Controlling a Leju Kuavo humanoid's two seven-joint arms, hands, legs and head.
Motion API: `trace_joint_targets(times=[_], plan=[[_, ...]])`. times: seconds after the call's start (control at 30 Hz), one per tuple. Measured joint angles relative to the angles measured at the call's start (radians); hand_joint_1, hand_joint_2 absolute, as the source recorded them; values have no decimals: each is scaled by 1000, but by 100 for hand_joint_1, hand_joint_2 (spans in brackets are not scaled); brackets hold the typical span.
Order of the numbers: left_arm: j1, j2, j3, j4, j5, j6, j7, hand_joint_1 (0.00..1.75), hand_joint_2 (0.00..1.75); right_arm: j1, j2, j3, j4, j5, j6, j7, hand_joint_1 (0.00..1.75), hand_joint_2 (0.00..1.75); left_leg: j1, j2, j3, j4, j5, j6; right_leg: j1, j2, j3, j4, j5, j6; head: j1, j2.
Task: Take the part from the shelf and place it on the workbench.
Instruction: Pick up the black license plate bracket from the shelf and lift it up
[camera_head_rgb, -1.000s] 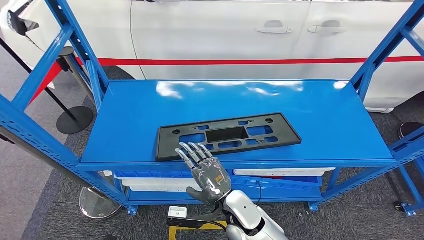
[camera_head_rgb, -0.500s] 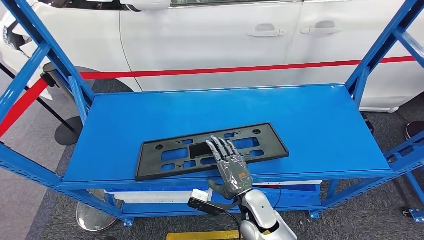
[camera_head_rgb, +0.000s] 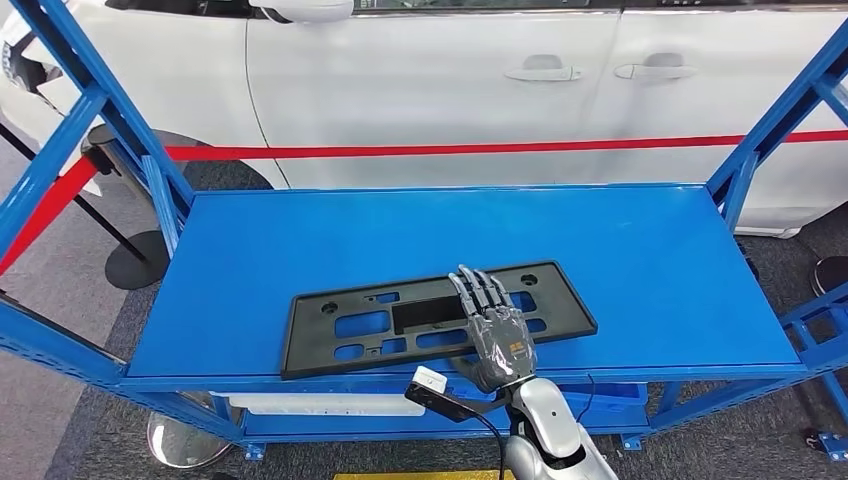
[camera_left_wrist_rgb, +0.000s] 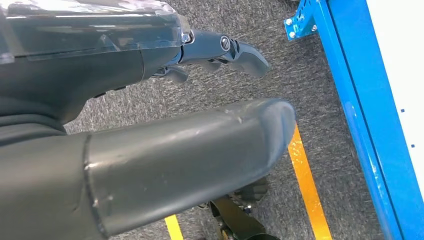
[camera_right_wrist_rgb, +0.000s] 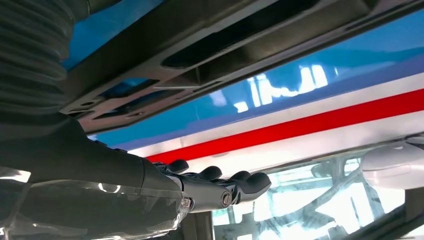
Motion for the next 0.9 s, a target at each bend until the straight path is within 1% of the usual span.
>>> trace_joint_targets(times=[0.03,0.07,0.1,0.13,0.17,0.23,0.27,0.3,0.33,0.37,0.43,0.47,0.5,0.53,0.57,0.6,0.63,0.67,0.7,0.73,0.8,0.83,0.87,0.9], plan=[[0,0,0,0,-1,0,0,0,0,1,-1,-3,0,0,0,0,0,175,3,-1,4,2,-4,-4,-5,-1,15,-42,36,4,0,0],[0,0,0,0,-1,0,0,0,0,1,-2,-5,0,0,0,0,0,175,6,-1,8,6,-10,-10,-10,-2,44,-110,78,8,1,0],[-1,0,1,0,-1,0,0,0,0,0,-2,-6,0,1,0,0,0,175,7,-2,11,11,-16,-17,-11,-2,72,-174,108,12,2,0],[-1,1,2,0,-1,0,0,0,0,0,-3,-7,-1,2,0,1,35,175,7,-3,11,16,-22,-24,-13,-1,93,-221,127,10,4,0],[-2,2,3,0,-2,1,0,0,0,0,-3,-8,-2,7,0,3,79,175,5,-4,11,19,-25,-30,-12,0,102,-244,130,6,4,0],[-2,2,8,0,-6,2,1,0,0,0,-4,-8,-3,28,-3,10,166,175,4,-5,12,18,-26,-41,-8,4,101,-246,127,-11,1,0],[-2,2,10,0,-9,2,2,0,0,-1,-4,-8,-3,42,-4,14,174,175,6,-4,13,16,-28,-46,-8,4,102,-247,126,-19,-1,0],[-3,2,12,0,-10,2,2,0,0,-2,-3,-8,-3,56,-5,17,174,175,7,-4,11,25,-37,-50,-7,4,104,-248,126,-26,-2,0],[-4,1,14,0,-10,2,2,0,0,-4,-3,-8,-3,67,-6,20,173,175,8,-3,0,55,-57,-53,-8,3,106,-250,126,-33,-3,0],[-4,1,16,0,-10,2,2,0,0,-5,-3,-8,-2,75,-6,21,172,175,8,-2,-23,106,-85,-54,-7,1,108,-251,126,-38,-5,0],[-4,1,18,0,-14,2,2,0,0,-7,-2,-8,2,88,-6,21,171,175,6,-1,-89,247,-146,-54,-1,-1,108,-251,124,-45,-8,0],[-3,1,19,0,-16,2,2,0,0,-7,-2,-8,6,94,-6,21,171,175,5,-1,-115,298,-159,-51,3,-1,109,-250,123,-47,-8,0],[-2,1,20,0,-19,2,2,0,0,-7,-2,-8,10,100,-7,21,171,175,3,-1,-125,315,-153,-47,7,-1,110,-250,122,-49,-8,0],[-2,0,21,0,-22,2,2,0,0,-7,-2,-8,13,104,-7,22,171,175,1,-1,-117,292,-130,-40,11,-1,113,-250,121,-50,-8,0],[-2,0,23,0,-23,2,2,0,0,-7,-2,-8,16,107,-7,23,171,175,-4,-1,-90,232,-93,-31,15,-1,116,-250,120,-52,-8,0],[-2,1,24,0,-24,2,2,0,0,-7,-1,-8,18,109,-7,23,171,175,-9,-1,-56,160,-61,-20,18,-1,119,-250,119,-53,-8,0],[-3,1,25,0,-25,2,2,0,0,-8,-1,-8,20,111,-7,24,171,175,-14,-1,-28,97,-39,-11,21,-1,120,-249,118,-52,-7,0],[-4,1,26,0,-25,2,1,0,0,-9,-1,-8,21,112,-6,24,170,175,-19,0,-8,54,-27,-6,21,-1,119,-249,118,-50,-6,0],[-5,1,27,0,-25,3,1,0,0,-10,0,-8,22,112,-6,24,170,175,-22,0,-1,36,-27,-4,21,0,117,-249,118,-46,-5,0],[-5,0,29,0,-25,3,0,0,0,-11,0,-8,23,113,-6,24,170,175,-24,0,0,31,-26,-4,19,0,116,-250,119,-41,-6,0],[-4,-2,32,0,-25,3,0,0,0,-11,0,-8,24,115,-6,24,168,175,-19,0,4,18,-18,1,18,0,115,-245,114,-29,-6,0],[-4,-3,34,0,-25,3,0,0,0,-12,-1,-8,25,115,-6,25,167,175,-15,1,7,10,-13,4,18,0,107,-225,99,-23,-3,0],[-5,-4,35,0,-25,3,0,0,0,-12,-1,-8,25,115,-6,25,166,175,-11,2,10,4,-9,7,16,-1,89,-184,73,-17,-1,0],[-5,-6,37,0,-26,3,0,0,0,-11,-2,-8,27,115,-6,25,166,175,-11,2,9,2,-8,9,13,-1,61,-127,42,-12,2,0]])
